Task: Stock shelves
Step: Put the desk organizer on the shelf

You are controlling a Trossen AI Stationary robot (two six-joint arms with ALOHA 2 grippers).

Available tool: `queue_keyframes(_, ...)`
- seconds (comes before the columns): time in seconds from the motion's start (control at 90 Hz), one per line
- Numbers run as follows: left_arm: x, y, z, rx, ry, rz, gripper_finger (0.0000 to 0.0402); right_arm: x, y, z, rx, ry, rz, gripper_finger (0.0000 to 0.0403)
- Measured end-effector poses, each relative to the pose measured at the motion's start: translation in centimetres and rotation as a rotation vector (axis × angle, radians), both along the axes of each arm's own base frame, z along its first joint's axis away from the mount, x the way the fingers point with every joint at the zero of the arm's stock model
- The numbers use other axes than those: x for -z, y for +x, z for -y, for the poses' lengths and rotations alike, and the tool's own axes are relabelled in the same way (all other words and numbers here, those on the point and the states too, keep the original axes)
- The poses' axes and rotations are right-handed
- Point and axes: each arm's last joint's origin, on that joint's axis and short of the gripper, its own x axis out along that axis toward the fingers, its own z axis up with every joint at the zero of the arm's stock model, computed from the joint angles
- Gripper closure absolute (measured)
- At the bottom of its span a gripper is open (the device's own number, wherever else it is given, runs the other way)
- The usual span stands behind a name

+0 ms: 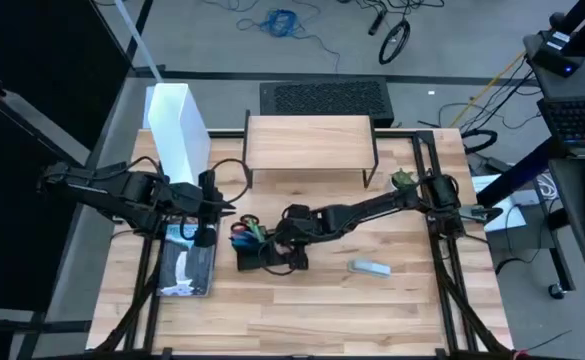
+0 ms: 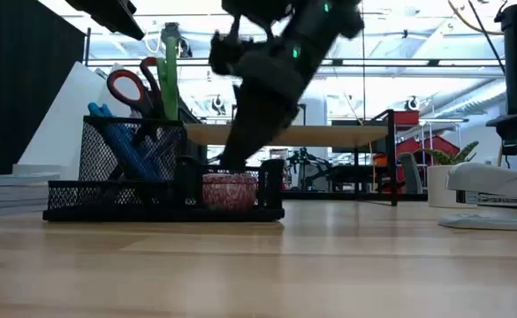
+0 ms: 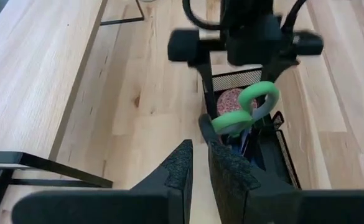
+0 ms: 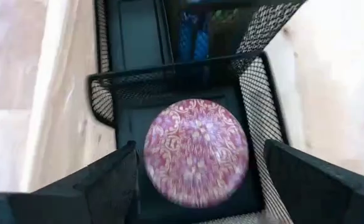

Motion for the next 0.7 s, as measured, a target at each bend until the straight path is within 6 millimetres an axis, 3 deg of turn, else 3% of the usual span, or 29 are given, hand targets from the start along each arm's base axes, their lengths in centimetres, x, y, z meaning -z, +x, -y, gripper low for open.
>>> queue_keyframes(0.156, 0.0, 0.0, 0.0, 0.0, -0.001, 0.001, 0.0364, -2.7, 0.6, 0.7, -0.006, -0.053, 0.029, 0.0079)
queue_keyframes(0.311, 0.0, 0.0, 0.0, 0.001, -0.001, 0.0, 0.0364, -2.8, 1.5, 3.3, 0.028, -0.062, 0.084, 0.0079)
queue_keyframes(0.5, 0.0, 0.0, 0.0, 0.001, 0.0, 0.0, 0.0364, -1.1, 2.6, 5.5, 0.041, -0.008, 0.105, 0.0102)
queue_keyframes(0.7, 0.0, 0.0, 0.0, 0.003, 0.002, -0.003, 0.0364, 2.6, 3.6, 5.0, 0.012, 0.027, 0.052, 0.0134)
